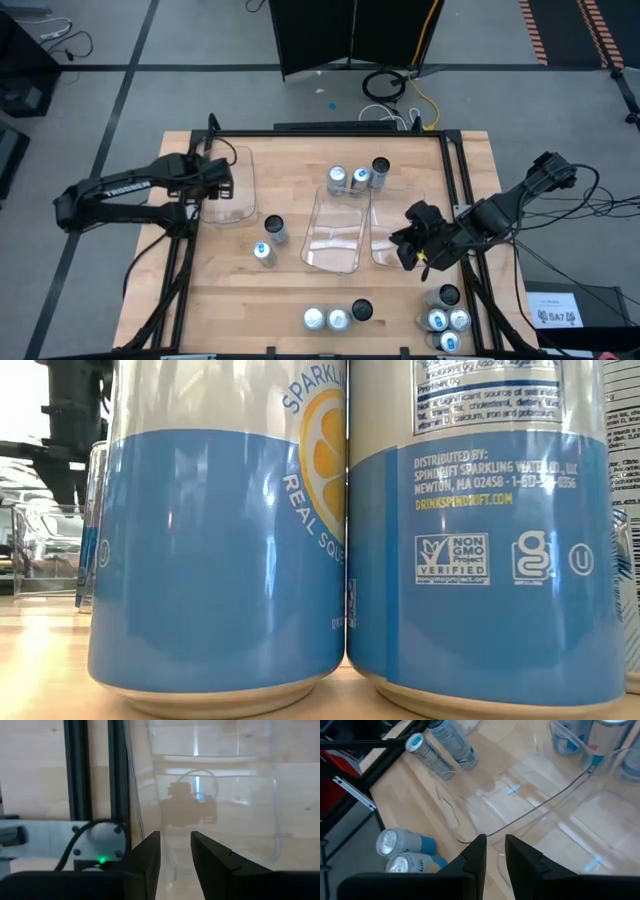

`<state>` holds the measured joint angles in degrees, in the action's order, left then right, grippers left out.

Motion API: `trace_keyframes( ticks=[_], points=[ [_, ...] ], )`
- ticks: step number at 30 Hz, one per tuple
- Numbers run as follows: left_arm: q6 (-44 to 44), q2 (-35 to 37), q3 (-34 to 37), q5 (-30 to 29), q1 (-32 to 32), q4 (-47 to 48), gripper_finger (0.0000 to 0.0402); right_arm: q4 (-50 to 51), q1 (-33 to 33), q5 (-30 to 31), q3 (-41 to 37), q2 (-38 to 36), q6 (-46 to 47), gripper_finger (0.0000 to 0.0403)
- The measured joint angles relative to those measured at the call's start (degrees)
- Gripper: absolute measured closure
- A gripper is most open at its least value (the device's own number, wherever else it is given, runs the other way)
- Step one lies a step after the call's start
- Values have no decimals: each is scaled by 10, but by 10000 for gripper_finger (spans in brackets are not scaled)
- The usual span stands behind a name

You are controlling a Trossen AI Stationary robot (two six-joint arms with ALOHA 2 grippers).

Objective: Sort soda cans
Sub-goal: Move the right transparent bin to the center of the table

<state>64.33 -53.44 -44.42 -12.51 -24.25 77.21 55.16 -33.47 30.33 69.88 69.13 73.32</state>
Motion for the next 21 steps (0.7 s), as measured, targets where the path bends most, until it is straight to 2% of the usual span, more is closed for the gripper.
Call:
trace_keyframes(
  ticks=[10, 15, 21],
  points=[
    [-107, -1, 0, 0, -78, -8, 283, -41, 0, -7, 0, 31, 0, 342],
    [-128, -5, 0, 24, -104, -7, 283, -41, 0, -23, 0, 42, 6, 342],
    [-136, -8, 0, 20, -120, -2, 283, -40, 0, -37, 0, 48, 1, 342]
  ],
)
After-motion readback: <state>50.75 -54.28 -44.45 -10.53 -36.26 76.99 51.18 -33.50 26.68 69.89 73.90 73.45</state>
